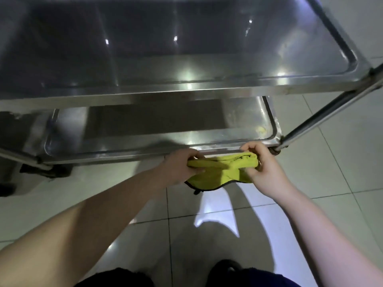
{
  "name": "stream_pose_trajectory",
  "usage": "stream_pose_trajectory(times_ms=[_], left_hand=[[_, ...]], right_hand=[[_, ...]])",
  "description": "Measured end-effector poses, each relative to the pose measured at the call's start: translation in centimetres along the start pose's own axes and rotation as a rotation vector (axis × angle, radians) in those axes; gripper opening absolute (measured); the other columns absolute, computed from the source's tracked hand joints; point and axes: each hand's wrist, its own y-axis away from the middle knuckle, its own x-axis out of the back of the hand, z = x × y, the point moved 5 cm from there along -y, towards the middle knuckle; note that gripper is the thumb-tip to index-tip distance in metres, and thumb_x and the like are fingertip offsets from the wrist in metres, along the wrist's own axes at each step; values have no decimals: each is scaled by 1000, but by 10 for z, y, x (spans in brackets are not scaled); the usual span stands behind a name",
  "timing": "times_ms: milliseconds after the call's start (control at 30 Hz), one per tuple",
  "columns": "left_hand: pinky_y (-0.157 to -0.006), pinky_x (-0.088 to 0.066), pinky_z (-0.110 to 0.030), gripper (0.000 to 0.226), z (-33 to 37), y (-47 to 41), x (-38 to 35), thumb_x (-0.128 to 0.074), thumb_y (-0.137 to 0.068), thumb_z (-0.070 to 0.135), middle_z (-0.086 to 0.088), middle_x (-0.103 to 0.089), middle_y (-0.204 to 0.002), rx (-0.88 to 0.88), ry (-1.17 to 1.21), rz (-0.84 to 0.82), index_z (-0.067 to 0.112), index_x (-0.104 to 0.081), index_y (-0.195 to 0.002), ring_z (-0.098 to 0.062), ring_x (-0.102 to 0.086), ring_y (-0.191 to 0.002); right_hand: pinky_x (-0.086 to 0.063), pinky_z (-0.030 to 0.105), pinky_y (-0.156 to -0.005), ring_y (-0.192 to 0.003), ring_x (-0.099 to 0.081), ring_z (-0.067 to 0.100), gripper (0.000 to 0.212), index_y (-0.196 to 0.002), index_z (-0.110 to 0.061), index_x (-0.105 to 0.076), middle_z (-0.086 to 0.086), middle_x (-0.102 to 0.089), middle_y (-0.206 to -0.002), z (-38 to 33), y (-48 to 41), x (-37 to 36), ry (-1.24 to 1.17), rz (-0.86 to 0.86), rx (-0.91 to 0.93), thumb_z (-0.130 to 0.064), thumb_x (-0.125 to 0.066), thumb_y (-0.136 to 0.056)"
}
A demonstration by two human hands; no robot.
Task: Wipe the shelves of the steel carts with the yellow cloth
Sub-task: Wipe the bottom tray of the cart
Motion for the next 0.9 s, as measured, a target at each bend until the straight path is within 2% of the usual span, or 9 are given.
stream_pose_trajectory(times_ms=[67, 133, 233, 367, 500, 600, 700, 800, 900], left_hand=[[-73, -48, -15, 30, -8, -18, -3, -82, -75, 16, 13, -62, -88, 28, 182, 32, 34, -64, -91, -4, -58, -82], [-71, -48, -13, 31, -16, -40, -9, -85, -71, 12, 12, -63, -86, 66, 283, 86, 29, -67, -91, -3, -59, -80], [-76, -53, -22, 34, -29, -73, -27, -85, -68, 5, 4, -66, -90, 141, 477, 172, 24, -67, -91, -11, -62, -85], [-90, -55, -40, 44, -45, -101, -49, -84, -71, 9, -6, -70, -108, 214, 632, 280, 11, -64, -111, -21, -67, -99], [-71, -54, -17, 39, -48, -107, -58, -86, -71, 21, 10, -71, -97, 170, 603, 418, 24, -66, -104, -1, -67, -87], [-68, -54, -17, 36, -34, -121, -53, -87, -68, 20, 10, -71, -91, 86, 569, 461, 28, -66, -96, 0, -68, -82], [-58, -52, -14, 39, -17, -151, -46, -86, -69, 15, 8, -69, -91, 59, 564, 514, 23, -63, -100, 1, -68, -77], [-84, -55, -34, 49, -14, -170, -51, -81, -74, 15, -1, -67, -108, 85, 358, 555, 15, -60, -118, -15, -65, -100], [-105, -38, -37, 51, -25, -162, -43, -68, -83, 20, -4, -57, -129, -14, 39, 718, 17, -50, -131, -23, -50, -122]], right_hand=[[-43, 20, -76, -83, -56, 1, 47, -101, -31, -50, -24, -59, -90, 30, -5, 4, -131, 61, -89, 9, -65, -82], [-47, 27, -80, -85, -58, 4, 43, -102, -31, -49, -15, -61, -94, 56, -14, 5, -229, 131, -154, 2, -70, -84], [-49, 38, -86, -88, -60, 11, 39, -106, -28, -48, -3, -62, -98, 86, -31, 1, -263, 249, -198, -6, -73, -84], [-52, 40, -89, -86, -63, 13, 40, -106, -28, -47, -1, -65, -98, 115, -49, 0, -315, 394, -248, -11, -74, -83], [-51, 33, -89, -96, -60, 12, 31, -96, -37, -53, -10, -64, -105, 133, -54, 4, -247, 461, -226, -22, -75, -80], [-46, 19, -80, -85, -57, -5, 28, -100, -33, -59, -18, -64, -100, 140, -69, 17, -177, 512, -219, -24, -75, -81], [-46, 25, -87, -96, -60, 9, 35, -117, -17, -62, -6, -65, -108, 139, -100, 37, -25, 539, -202, -24, -73, -84], [-39, 35, -99, -121, -49, 33, 58, -138, -13, -47, 12, -51, -133, 143, -131, 39, 389, 355, -313, -28, -68, -86], [-23, 53, -112, -134, -30, 38, 65, -145, -21, -40, 12, -37, -149, 132, -145, 14, 695, 247, -299, -39, -58, -86]])
